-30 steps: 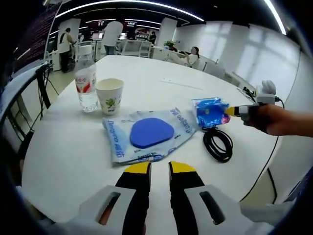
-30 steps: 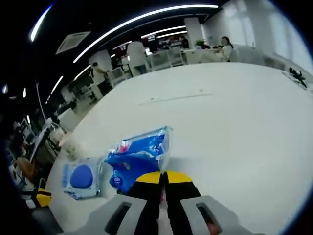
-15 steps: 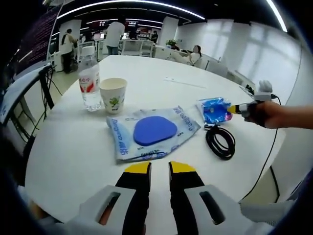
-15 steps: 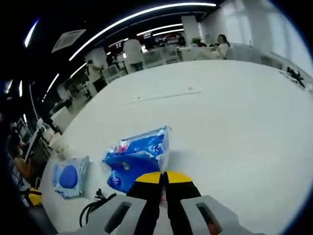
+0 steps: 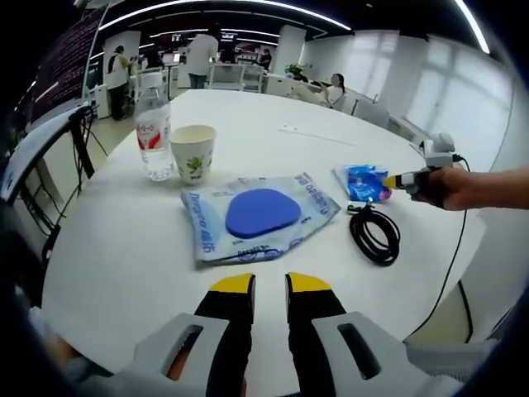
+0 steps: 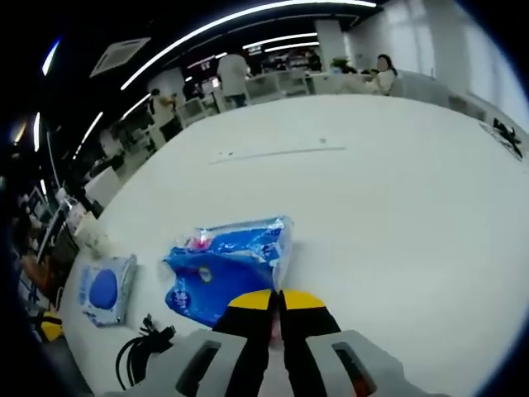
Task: Arrange the tabletop items into an orderly group along one side of the table until the central work area is clear of visible clutter.
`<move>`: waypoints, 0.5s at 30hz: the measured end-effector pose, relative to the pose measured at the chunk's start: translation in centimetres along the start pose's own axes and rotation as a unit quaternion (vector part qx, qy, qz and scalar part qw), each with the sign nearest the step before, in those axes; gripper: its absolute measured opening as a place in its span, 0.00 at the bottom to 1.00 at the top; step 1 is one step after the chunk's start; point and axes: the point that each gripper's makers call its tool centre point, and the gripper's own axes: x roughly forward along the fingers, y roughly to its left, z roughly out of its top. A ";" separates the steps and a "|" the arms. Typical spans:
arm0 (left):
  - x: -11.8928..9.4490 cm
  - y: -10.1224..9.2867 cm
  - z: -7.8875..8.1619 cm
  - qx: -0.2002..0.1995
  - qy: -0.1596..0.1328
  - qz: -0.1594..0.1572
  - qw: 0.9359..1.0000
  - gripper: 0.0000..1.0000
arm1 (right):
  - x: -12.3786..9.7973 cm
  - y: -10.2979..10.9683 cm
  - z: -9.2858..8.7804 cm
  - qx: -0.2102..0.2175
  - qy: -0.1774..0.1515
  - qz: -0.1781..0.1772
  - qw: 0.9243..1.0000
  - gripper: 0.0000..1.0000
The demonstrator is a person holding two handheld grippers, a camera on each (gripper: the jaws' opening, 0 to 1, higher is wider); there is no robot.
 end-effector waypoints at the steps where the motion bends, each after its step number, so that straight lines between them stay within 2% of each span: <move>1: 0.0 0.0 0.0 0.000 0.000 0.000 1.000 0.12 | 0.1 -0.1 0.0 -0.003 0.002 0.000 1.000 0.00; 8: 0.1 0.2 -0.4 -0.001 0.005 0.004 1.000 0.12 | 0.4 -0.1 -0.2 -0.043 0.018 0.011 0.999 0.01; 15: 0.2 0.8 -0.7 -0.009 0.006 0.009 1.000 0.13 | 0.7 -0.4 0.5 -0.066 0.023 0.009 0.998 0.10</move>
